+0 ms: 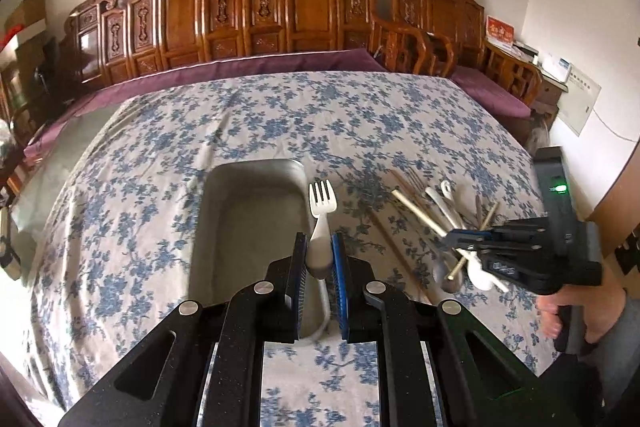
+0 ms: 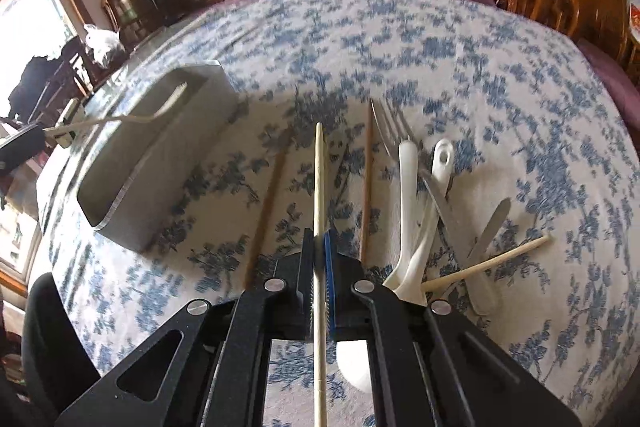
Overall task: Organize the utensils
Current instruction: 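Carry the fork into the grey tray with the left tool while the right tool grasps a wooden chopstick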
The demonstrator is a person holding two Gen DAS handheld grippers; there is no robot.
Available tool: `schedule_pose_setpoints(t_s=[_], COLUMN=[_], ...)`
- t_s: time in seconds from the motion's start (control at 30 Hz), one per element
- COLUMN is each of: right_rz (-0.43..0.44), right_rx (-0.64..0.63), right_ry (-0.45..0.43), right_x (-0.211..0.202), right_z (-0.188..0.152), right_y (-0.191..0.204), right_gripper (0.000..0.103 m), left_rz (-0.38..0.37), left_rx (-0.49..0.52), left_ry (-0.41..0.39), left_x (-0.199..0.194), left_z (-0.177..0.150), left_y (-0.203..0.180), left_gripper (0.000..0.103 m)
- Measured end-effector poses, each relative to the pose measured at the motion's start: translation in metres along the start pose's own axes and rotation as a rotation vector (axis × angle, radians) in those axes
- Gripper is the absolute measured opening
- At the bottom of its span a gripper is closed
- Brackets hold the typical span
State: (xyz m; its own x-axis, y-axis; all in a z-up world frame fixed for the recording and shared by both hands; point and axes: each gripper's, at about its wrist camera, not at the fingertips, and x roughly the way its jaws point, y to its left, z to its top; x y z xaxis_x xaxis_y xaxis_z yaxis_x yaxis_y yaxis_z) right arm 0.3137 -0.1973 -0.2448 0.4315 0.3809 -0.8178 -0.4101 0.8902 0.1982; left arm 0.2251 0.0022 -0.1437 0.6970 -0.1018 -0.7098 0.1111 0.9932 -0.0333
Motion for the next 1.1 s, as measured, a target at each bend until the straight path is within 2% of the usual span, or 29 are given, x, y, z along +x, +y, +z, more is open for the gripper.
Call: schedule_pose_setpoints(t_s=[0.37, 0.6, 0.83, 0.93, 1.0, 1.07, 1.1], right_rz=[0.060, 0.094, 0.107, 0.112, 0.118, 0.121, 0.121], right_rx=[-0.071, -0.096, -0.114, -0.112, -0.109, -0.111, -0.113], right_ry=[-0.096, -0.091, -0.078, -0.073, -0.071, -0.070, -0.070], right_x=[-0.042, -0.035, -0.024, -0.020, -0.017, -0.015, -0.013], right_z=[0.024, 0.029, 0.036, 0.038, 0.041, 0.043, 0.044], right_y=[0.054, 0.084, 0.102, 0.106, 0.109, 0.114, 0.116], right_gripper=[0.006, 0.006, 0.006, 0.006, 0.006, 0.006, 0.006], left_rz=[0.048, 0.077, 0.080, 0.056, 0.048, 0.054, 0.057], left_rx=[-0.033, -0.032, -0.031, -0.048, -0.060, -0.061, -0.058], left_ry=[0.005, 0.061, 0.117, 0.151, 0.162, 0.161, 0.156], left_x=[0.004, 0.036, 0.066, 0.076, 0.077, 0.074, 0.072], left_z=[-0.003, -0.008, -0.007, -0.006, -0.007, -0.006, -0.006], left_y=[0.037, 0.054, 0.062, 0.067, 0.071, 0.075, 0.077], left_gripper=[0.011, 0.011, 0.012, 0.012, 0.014, 0.028, 0.030])
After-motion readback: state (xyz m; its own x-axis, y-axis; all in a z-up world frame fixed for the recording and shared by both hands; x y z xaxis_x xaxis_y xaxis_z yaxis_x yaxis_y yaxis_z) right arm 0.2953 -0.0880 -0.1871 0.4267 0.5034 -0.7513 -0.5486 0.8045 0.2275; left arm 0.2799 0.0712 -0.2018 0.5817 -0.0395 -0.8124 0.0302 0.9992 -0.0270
